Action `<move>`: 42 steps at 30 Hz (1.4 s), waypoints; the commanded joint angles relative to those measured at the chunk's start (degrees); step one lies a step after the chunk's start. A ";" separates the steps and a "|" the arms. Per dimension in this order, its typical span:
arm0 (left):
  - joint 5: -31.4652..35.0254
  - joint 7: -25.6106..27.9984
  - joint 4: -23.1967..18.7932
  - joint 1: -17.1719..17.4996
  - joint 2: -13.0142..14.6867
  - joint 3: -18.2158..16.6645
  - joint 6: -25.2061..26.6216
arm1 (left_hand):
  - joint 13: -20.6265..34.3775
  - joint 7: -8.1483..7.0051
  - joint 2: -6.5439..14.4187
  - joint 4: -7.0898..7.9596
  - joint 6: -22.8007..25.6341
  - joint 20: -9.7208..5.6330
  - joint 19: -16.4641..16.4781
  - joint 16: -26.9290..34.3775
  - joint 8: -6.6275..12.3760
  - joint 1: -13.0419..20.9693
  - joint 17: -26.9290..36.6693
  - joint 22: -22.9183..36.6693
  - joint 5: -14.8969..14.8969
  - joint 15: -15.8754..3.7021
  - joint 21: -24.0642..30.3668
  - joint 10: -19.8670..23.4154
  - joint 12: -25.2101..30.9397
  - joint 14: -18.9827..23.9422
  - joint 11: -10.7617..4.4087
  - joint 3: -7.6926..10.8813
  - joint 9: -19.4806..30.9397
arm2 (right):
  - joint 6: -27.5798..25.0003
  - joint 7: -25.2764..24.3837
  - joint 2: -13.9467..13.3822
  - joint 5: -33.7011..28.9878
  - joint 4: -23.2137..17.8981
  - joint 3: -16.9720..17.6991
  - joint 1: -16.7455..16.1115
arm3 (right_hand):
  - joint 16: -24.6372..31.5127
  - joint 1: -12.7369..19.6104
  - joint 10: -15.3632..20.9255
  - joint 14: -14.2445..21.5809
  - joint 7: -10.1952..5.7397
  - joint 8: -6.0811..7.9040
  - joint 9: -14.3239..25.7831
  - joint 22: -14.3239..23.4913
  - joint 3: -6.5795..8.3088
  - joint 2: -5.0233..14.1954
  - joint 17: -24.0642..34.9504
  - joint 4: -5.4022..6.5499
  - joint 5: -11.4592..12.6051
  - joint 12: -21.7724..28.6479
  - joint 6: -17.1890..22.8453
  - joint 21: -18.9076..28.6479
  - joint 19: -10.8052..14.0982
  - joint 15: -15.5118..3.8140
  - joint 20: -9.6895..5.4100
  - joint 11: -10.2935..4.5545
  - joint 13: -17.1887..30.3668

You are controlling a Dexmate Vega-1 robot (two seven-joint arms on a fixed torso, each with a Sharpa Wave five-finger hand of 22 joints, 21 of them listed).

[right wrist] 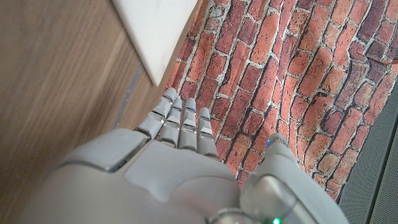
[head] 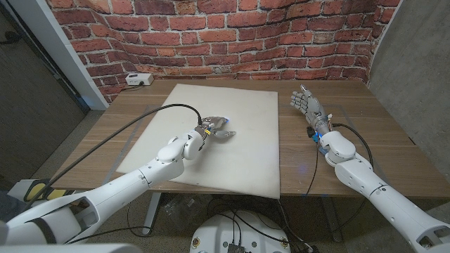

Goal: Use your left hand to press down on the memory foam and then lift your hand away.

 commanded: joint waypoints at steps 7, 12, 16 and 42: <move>0.63 -2.36 -4.93 1.57 1.81 -1.66 0.37 | 0.15 -0.45 0.68 -1.15 2.84 0.06 1.43 0.45 0.93 2.04 0.13 0.07 -0.12 -0.89 0.15 2.43 1.05 1.57 -1.71 0.68 0.38 | -0.05 0.29 -0.11 -0.04 -0.14 -0.03 0.16 | 0.00 -0.11 0.40 0.56 -0.07 0.17 0.14 0.12 -0.08 0.42 0.15 -0.29 0.11 0.24 0.50 -0.15 0.38 -0.03 -0.02 -0.14 0.12; 0.81 -0.95 -5.64 1.97 1.90 -2.64 0.27 | 0.16 -0.62 0.76 -1.47 3.29 0.09 0.76 0.44 1.02 2.54 0.15 0.08 -0.33 -0.91 -0.13 2.83 1.15 1.75 -2.14 0.86 0.39 | 0.01 0.18 0.11 -0.13 0.04 -0.13 0.30 | 0.01 -0.12 0.45 0.61 -0.17 0.18 0.14 0.12 -0.09 0.44 0.15 -0.30 0.11 0.25 0.53 -0.21 0.40 -0.02 -0.01 -0.17 0.12; 0.87 -0.30 -5.34 1.95 1.62 -2.96 0.16 | 0.16 -0.67 0.76 -1.60 3.47 -0.05 0.13 0.42 1.03 2.70 0.16 0.09 -0.44 -1.07 -0.36 2.99 1.17 1.79 -2.14 0.91 0.40 | 0.24 0.23 0.15 -0.32 0.24 -0.20 0.37 | 0.00 -0.12 0.50 0.62 -0.12 0.17 0.14 0.12 -0.10 0.45 0.15 -0.32 0.11 0.26 0.54 -0.26 0.44 -0.02 -0.02 -0.15 0.12; 1.99 6.02 -6.13 3.61 0.95 -4.75 1.29 | 0.18 -0.91 0.70 -1.98 3.69 -0.04 -0.97 0.30 0.86 3.17 0.23 0.14 -0.76 -1.20 -0.60 3.14 1.04 1.73 -2.47 0.96 0.42 | 4.42 3.28 0.87 -0.01 3.38 -0.25 1.00 | 0.07 -0.19 0.78 1.00 -0.18 0.27 0.14 0.13 -0.34 0.19 0.13 -0.56 0.10 0.33 0.92 -0.54 1.02 -0.54 -0.12 -0.40 0.14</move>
